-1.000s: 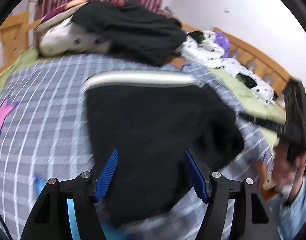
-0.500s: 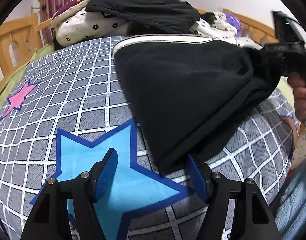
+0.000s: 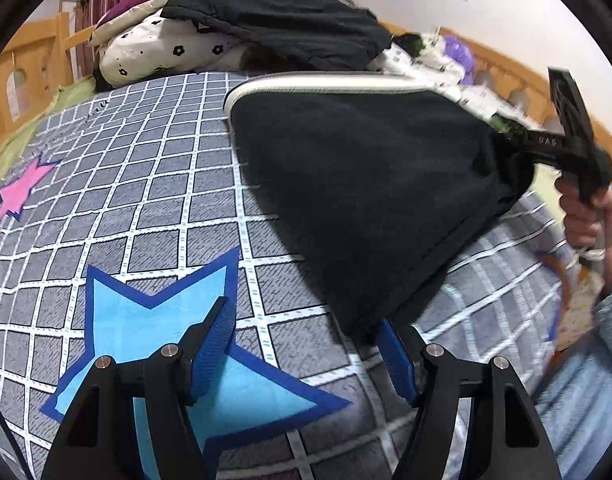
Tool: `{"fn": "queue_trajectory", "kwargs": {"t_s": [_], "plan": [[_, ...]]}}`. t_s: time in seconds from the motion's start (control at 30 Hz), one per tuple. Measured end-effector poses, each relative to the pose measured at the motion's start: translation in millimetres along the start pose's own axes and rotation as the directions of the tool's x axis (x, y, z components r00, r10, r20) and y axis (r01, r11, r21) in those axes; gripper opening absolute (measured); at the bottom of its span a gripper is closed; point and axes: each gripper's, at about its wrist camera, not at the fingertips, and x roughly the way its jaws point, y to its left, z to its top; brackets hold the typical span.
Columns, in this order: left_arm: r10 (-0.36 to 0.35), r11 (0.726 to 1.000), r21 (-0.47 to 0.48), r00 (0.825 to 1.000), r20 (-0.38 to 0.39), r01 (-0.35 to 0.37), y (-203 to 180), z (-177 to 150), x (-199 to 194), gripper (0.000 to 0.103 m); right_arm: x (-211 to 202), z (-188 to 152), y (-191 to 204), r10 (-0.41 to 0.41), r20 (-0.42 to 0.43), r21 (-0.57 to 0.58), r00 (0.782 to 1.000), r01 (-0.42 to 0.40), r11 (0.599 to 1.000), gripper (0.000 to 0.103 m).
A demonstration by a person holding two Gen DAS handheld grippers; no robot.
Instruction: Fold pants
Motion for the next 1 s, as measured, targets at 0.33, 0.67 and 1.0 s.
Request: {"fn": "queue_trajectory", "kwargs": {"t_s": [0.33, 0.67, 1.0], "plan": [[-0.049, 0.998, 0.048, 0.997, 0.055, 0.046, -27.0, 42.6, -7.8, 0.066, -24.1, 14.8, 43.6, 0.073, 0.118, -0.14, 0.99, -0.056, 0.989, 0.027], [-0.144, 0.989, -0.021, 0.987, 0.071, 0.146, -16.8, 30.0, -18.2, 0.067, -12.3, -38.7, 20.0, 0.055, -0.064, -0.258, 0.996, -0.07, 0.964, 0.015], [-0.054, 0.997, -0.056, 0.998, 0.026, 0.056, -24.9, 53.3, 23.6, 0.066, -33.0, -28.8, 22.7, 0.018, 0.082, -0.191, 0.996, -0.002, 0.982, 0.014]]}}
